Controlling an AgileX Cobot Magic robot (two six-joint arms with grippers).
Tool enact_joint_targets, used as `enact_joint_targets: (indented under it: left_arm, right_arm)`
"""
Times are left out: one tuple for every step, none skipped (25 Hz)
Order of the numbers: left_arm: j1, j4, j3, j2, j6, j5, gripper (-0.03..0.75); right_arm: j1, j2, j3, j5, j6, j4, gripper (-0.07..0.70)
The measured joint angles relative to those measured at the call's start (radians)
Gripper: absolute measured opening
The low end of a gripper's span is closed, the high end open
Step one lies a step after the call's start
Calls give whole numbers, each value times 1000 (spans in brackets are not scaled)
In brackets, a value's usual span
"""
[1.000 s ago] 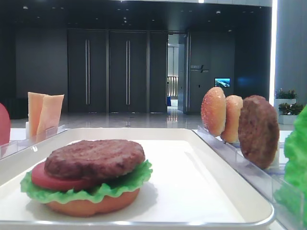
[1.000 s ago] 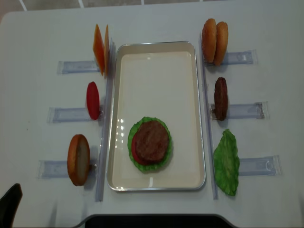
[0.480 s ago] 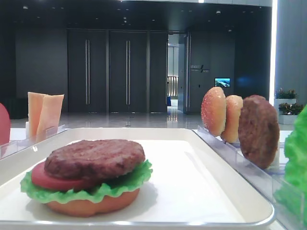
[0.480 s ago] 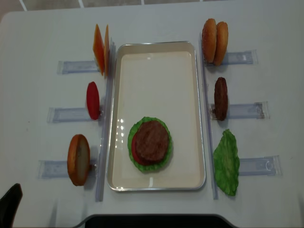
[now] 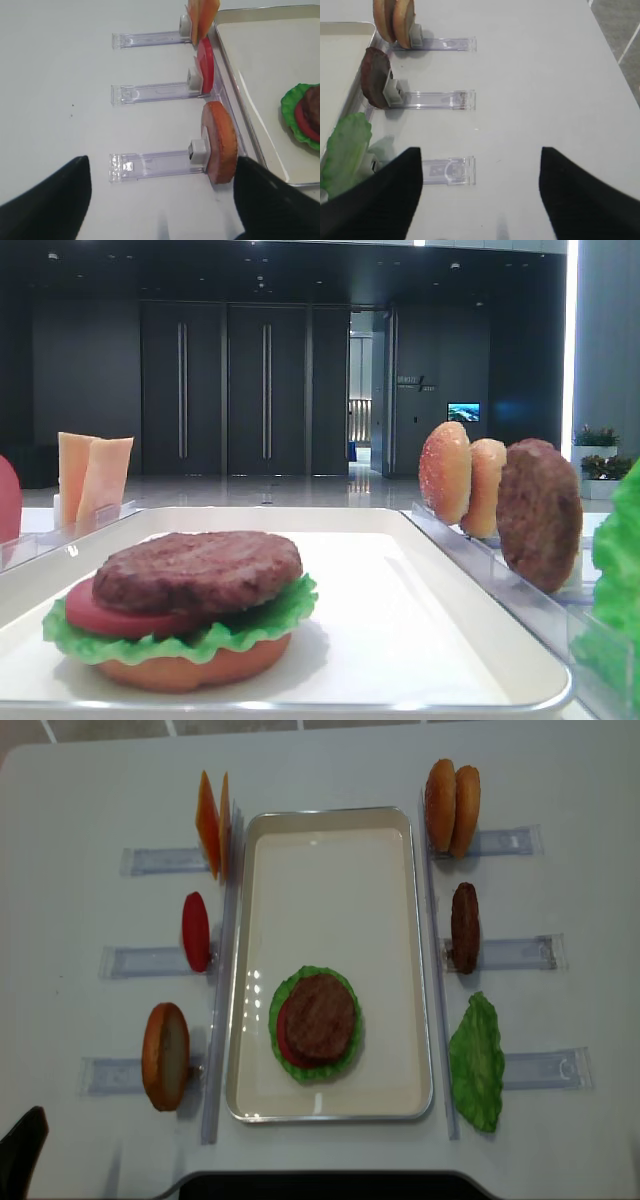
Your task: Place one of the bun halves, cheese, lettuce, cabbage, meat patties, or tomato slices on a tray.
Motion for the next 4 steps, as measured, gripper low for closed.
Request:
enact_joint_targets:
  left_arm:
    - [0, 0, 0, 0, 0, 0, 692]
    - [0, 0, 0, 0, 0, 0, 692]
    - [0, 0, 0, 0, 0, 0, 692]
    - [0, 0, 0, 0, 0, 0, 692]
  right_arm:
    - [0, 0, 0, 0, 0, 0, 472]
    - [0, 0, 0, 0, 0, 0, 472]
    - [0, 0, 0, 0, 0, 0, 472]
    - [0, 0, 0, 0, 0, 0, 472]
